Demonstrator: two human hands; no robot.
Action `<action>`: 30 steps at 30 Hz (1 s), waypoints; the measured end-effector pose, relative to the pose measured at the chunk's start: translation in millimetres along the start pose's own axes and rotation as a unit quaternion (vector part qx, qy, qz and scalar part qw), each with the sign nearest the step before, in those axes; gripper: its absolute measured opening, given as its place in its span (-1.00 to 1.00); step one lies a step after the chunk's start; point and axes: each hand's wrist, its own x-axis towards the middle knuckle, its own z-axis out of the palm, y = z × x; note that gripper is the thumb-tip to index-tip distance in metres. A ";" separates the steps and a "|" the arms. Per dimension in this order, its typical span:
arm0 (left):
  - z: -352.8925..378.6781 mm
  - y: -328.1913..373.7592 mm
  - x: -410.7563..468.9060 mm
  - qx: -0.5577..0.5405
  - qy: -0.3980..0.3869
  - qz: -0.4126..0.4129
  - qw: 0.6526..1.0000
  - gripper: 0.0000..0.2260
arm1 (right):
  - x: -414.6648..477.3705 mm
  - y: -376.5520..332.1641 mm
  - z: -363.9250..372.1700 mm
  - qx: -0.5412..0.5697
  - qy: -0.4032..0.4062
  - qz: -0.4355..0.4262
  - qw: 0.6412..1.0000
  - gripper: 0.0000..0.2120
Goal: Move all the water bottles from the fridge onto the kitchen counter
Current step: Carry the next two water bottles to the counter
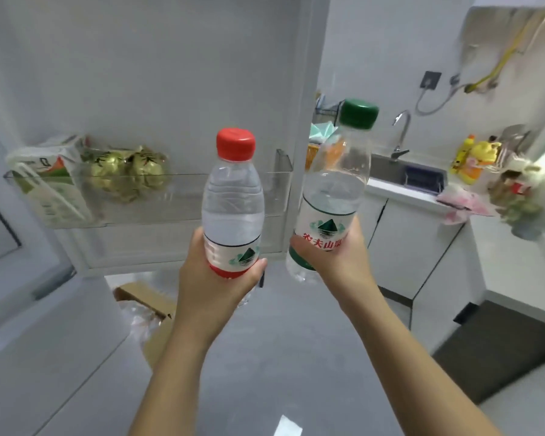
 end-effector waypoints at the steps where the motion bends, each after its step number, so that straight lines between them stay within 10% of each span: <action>1: 7.3 -1.4 4.0 -0.004 -0.012 0.001 1.000 -0.54 | 1.7 1.8 -4.2 -0.006 0.017 0.001 1.000 -0.48; 30: 327.7 61.9 -52.9 -0.063 -0.213 -0.008 0.975 -0.56 | 1.1 94.7 -324.2 -0.127 0.225 0.026 0.966 -0.41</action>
